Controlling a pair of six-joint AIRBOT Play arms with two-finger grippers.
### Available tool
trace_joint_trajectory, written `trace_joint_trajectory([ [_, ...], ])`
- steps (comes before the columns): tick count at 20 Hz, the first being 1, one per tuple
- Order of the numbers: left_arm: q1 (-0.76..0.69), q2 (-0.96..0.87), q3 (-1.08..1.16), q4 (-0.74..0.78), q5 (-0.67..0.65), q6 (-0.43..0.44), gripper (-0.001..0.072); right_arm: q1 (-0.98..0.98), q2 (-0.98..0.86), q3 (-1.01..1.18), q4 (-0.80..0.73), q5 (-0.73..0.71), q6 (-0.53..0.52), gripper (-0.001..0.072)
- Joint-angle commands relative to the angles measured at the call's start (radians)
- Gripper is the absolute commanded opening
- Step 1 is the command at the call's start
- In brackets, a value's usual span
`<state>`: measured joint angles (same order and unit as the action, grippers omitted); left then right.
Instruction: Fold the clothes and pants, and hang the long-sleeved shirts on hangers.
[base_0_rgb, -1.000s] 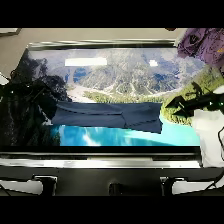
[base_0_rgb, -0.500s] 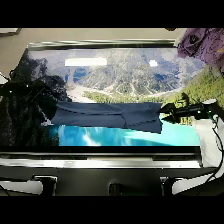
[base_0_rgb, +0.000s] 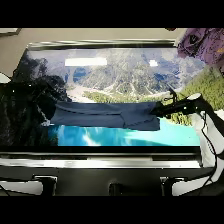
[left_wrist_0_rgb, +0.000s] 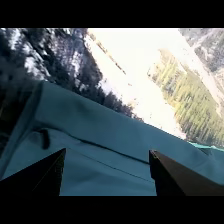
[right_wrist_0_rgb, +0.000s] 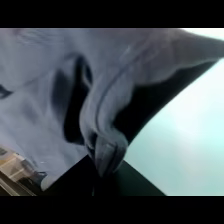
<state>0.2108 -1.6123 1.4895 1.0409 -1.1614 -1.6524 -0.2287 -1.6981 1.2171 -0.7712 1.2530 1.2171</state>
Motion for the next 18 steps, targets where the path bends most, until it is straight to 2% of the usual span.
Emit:
trace_joint_trajectory([
  [1, -0.081, -0.019, 0.0, -0.036, 0.008, 0.001, 0.0564, 0.02, 0.129, 0.066, -0.148, 0.035, 0.186, 0.0027],
  [3, -0.161, -0.054, 0.0, -0.089, 0.013, 0.002, 0.0037, 0.02, 0.183, 0.154, -0.232, 0.117, 0.28, 0.0027],
  [4, -0.213, -0.077, 0.0, -0.126, 0.032, 0.002, 0.0017, 0.021, 0.203, 0.202, -0.266, 0.16, 0.311, 0.0027],
  [7, -0.385, -0.148, 0.001, -0.277, 0.144, 0.002, 0.0016, 0.02, 0.243, 0.344, -0.36, 0.273, 0.41, 0.0027],
  [10, -0.573, -0.22, 0.001, -0.456, 0.31, 0.002, 0.0015, 0.02, 0.262, 0.449, -0.422, 0.356, 0.474, 0.0027],
  [15, -0.824, -0.337, 0.005, -0.808, 0.509, 0.002, 0.0015, 0.02, 0.277, 0.578, -0.458, 0.436, 0.482, 0.0026],
  [18, -0.916, -0.399, 0.074, -0.84, 0.534, 0.001, 0.0015, 0.02, 0.277, 0.624, -0.463, 0.465, 0.482, 0.0026],
])
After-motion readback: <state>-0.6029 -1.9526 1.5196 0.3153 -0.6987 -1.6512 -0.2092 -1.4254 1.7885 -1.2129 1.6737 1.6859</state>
